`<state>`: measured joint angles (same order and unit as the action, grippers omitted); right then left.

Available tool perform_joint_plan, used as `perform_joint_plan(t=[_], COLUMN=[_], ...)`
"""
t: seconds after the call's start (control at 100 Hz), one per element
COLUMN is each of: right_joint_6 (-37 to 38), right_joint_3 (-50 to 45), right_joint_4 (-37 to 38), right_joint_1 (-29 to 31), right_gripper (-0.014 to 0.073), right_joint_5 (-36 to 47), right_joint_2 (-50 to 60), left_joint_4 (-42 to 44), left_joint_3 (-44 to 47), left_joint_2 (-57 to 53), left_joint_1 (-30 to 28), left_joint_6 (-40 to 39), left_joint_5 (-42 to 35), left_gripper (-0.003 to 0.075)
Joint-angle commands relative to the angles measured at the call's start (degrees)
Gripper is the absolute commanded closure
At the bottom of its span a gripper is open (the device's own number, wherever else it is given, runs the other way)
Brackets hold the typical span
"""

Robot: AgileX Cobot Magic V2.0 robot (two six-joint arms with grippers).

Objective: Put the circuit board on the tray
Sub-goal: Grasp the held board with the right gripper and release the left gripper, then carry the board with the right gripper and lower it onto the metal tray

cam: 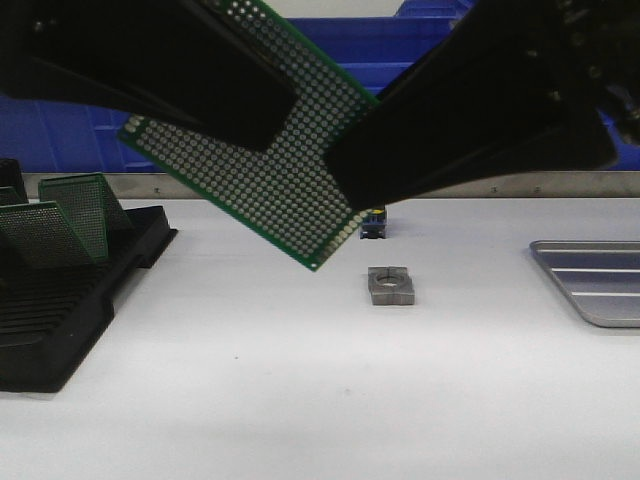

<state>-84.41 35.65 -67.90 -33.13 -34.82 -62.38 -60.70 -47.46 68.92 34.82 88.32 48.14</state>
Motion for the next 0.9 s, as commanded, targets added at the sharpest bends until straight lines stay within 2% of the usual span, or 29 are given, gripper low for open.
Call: perform_joint_plan(t=[0.0, 0.14, 0.21, 0.33, 0.49, 0.68, 0.89], right_joint_6=[-0.3, -0.3, -0.1, 1.1, 6.4, 16.0, 19.9], right_joint_3=[2.0, 2.0, 2.0, 2.0, 2.0, 2.0, 2.0], right_joint_4=[-2.8, -2.8, -2.8, -2.8, -2.8, -2.8, -2.8], right_joint_1=[0.0, 0.0, 0.0, 1.8, 9.0, 20.6, 35.1], right_gripper=[0.0631, 0.0656, 0.0656, 0.0656, 0.0656, 0.0655, 0.0655], right_joint_5=[0.1, -0.1, 0.0, 0.3, 0.3, 0.7, 5.9], right_joint_2=[0.8, 0.8, 0.8, 0.8, 0.8, 0.8, 0.0], left_joint_4=[-3.6, -3.7, -3.7, -3.1, -3.5, -3.6, -4.2], left_joint_3=[-1.4, -1.4, -1.4, -1.4, -1.4, -1.4, -1.4], left_joint_2=[-1.4, -1.4, -1.4, -1.5, -1.5, -1.5, -1.5], left_joint_1=[0.5, 0.5, 0.5, 0.5, 0.5, 0.5, 0.5], left_joint_6=[-0.4, -0.4, -0.4, -0.4, -2.8, -2.8, -2.8], left_joint_5=[0.1, -0.8, -1.2, -4.3, -13.0, -12.8, -11.6], left_gripper=[0.0605, 0.0332, 0.0275, 0.0273, 0.0273, 0.0280, 0.0280])
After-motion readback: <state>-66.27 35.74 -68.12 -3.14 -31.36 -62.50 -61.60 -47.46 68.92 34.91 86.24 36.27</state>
